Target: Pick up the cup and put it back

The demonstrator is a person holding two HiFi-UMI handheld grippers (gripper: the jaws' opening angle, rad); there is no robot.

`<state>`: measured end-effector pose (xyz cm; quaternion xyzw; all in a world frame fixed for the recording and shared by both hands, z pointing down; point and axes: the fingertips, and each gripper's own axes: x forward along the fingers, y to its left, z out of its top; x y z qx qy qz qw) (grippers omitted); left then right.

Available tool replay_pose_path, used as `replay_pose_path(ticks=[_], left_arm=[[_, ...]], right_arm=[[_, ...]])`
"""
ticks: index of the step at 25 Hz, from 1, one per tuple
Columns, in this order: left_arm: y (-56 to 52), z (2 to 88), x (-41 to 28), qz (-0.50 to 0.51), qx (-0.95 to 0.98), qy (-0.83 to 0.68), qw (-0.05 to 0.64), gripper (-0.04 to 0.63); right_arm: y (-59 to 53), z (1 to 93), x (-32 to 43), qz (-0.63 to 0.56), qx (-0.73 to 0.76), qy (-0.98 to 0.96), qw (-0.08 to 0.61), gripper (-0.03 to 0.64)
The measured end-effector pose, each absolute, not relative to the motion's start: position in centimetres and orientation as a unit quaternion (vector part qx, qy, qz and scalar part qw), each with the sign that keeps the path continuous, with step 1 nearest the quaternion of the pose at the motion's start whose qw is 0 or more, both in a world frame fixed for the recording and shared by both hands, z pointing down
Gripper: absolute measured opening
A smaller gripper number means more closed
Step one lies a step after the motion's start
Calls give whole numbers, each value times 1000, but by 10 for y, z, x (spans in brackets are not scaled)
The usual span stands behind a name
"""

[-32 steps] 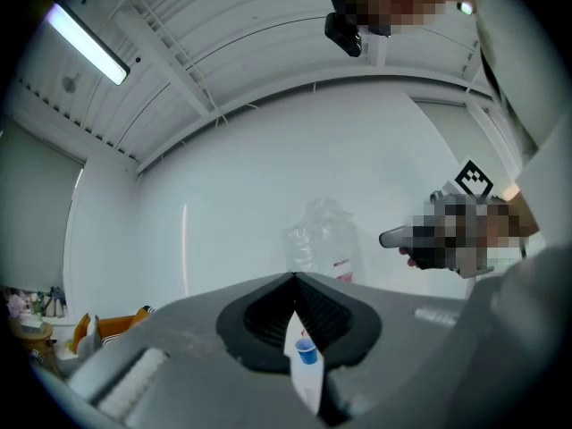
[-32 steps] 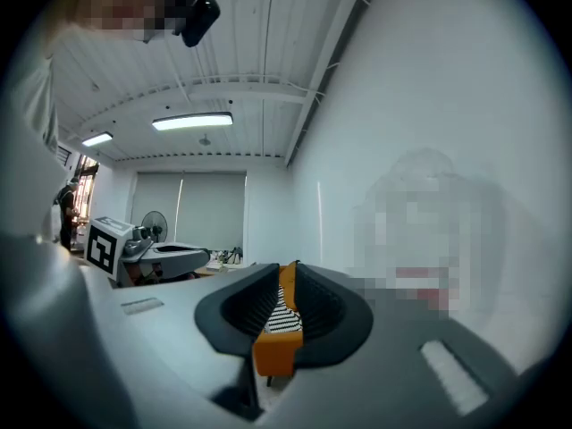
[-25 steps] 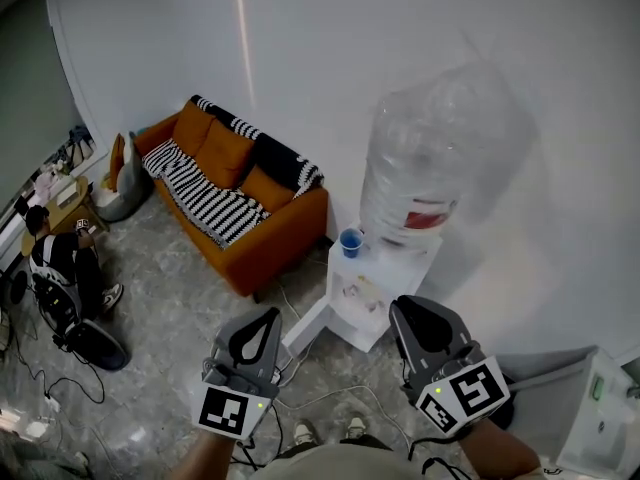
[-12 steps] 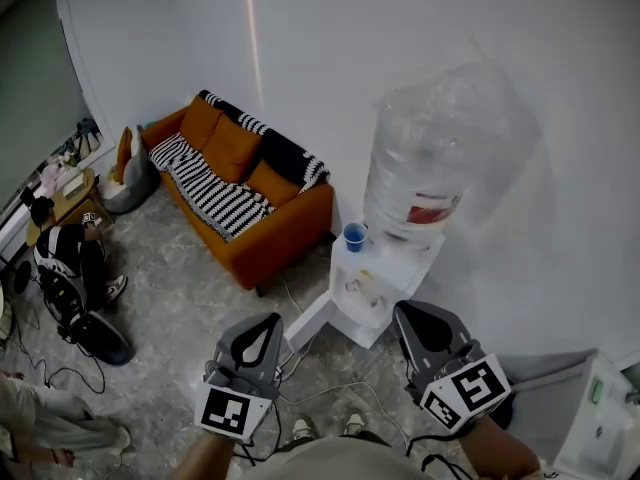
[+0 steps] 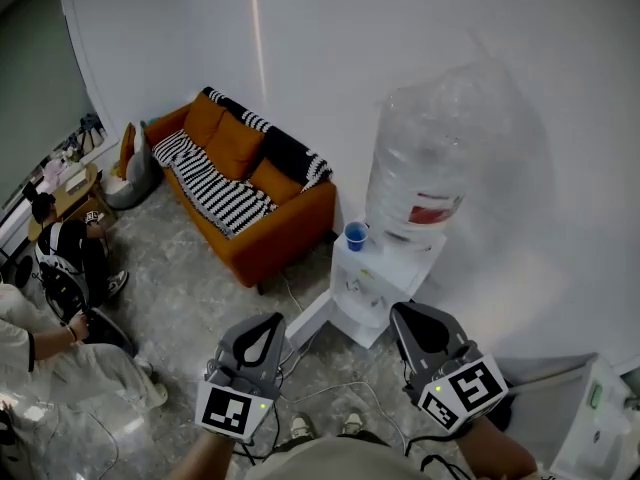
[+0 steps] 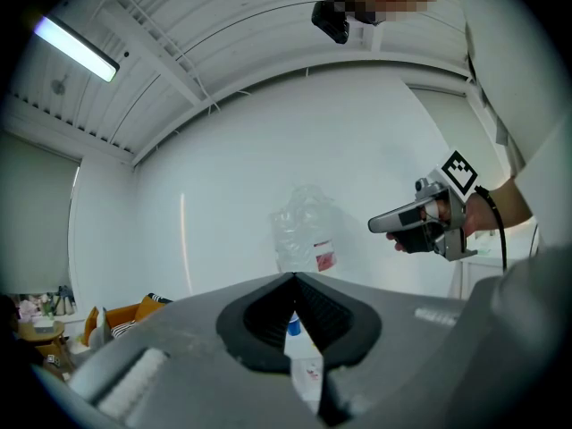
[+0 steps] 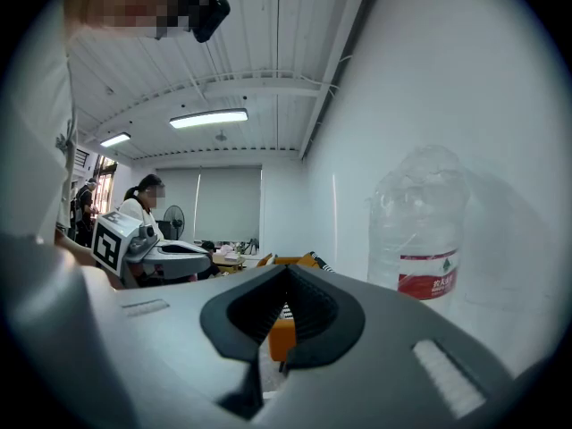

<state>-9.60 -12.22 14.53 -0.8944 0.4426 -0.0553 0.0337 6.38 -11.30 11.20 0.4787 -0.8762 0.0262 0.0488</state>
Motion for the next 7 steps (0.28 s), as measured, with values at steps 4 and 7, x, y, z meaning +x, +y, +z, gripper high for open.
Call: replay_pose_path(ticks=[4,7], left_arm=[[-123,144,-96,-53,-893,446,33,2],[-123,141,-97,-51,-892,447,31,2]], right_arm=[[-114,112,63,27,476,-878,51,3],[-114,108,61,25,475,-878,49,3]])
